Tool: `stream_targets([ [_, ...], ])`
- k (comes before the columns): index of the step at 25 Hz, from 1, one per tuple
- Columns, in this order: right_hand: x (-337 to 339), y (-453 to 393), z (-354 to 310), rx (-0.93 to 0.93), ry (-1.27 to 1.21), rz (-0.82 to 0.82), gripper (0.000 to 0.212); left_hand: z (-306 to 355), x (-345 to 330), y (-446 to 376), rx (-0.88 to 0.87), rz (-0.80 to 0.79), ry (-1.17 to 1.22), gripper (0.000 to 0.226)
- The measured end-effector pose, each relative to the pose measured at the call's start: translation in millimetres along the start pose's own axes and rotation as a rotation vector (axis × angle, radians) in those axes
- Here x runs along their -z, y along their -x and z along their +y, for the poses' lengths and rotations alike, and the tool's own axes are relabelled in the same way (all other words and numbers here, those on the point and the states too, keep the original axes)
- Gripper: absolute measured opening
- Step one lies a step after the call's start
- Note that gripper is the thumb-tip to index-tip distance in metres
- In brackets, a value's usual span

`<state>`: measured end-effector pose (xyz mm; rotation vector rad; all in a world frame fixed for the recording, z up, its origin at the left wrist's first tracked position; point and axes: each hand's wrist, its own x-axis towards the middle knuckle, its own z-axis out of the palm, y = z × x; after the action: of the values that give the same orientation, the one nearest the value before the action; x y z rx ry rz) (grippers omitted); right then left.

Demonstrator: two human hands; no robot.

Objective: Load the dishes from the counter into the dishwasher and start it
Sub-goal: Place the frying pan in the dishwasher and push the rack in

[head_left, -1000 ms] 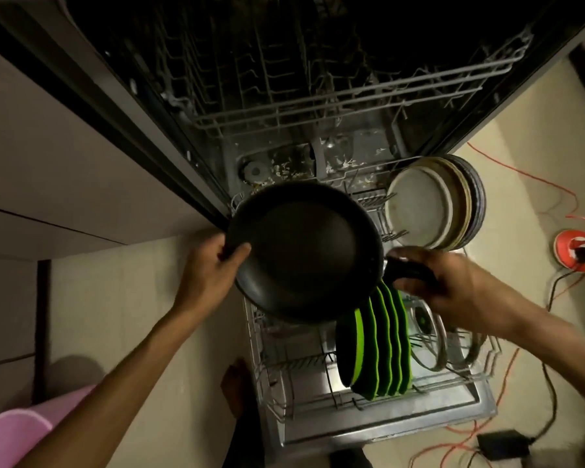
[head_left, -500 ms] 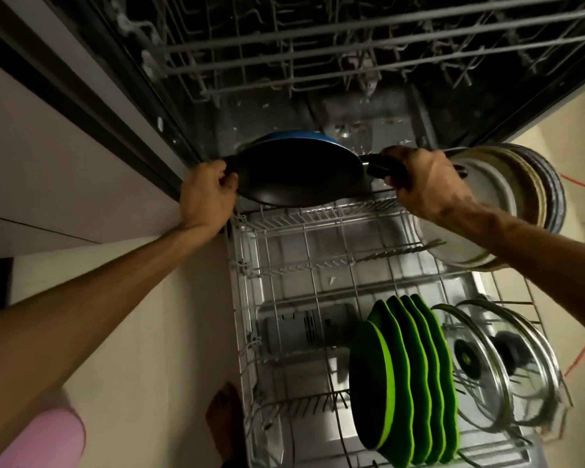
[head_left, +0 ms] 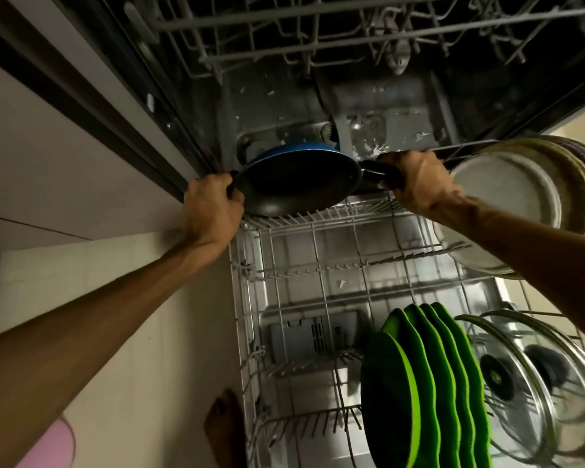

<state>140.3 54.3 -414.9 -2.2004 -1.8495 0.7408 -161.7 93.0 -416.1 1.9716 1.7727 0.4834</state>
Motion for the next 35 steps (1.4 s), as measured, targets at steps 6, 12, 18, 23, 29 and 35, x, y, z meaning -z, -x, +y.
stream_targets([
  [6, -33, -24, 17, -0.011, 0.069, -0.046, 0.023, -7, -6, -6, -0.065, -0.017, -0.087, 0.024],
  [12, -46, -24, 12, -0.092, 0.064, 0.001, 0.022, -23, -15, -8, -0.114, -0.041, -0.096, 0.014],
  [18, -66, -27, 14, -0.197, 0.020, 0.075, 0.020, -8, -10, -8, -0.086, -0.045, -0.149, 0.040],
  [23, -88, -32, 28, -0.245, 0.043, -0.029, 0.020, -2, -16, -8, -0.182, 0.007, -0.134, 0.044],
  [29, -64, 6, 1, -0.209, -0.032, -0.099, 0.033, 15, -15, 21, -0.057, 0.015, 0.059, 0.050],
  [35, -34, 67, -15, -0.117, -0.120, 0.066, 0.045, 62, -18, 75, 0.037, 0.009, 0.190, 0.063],
])
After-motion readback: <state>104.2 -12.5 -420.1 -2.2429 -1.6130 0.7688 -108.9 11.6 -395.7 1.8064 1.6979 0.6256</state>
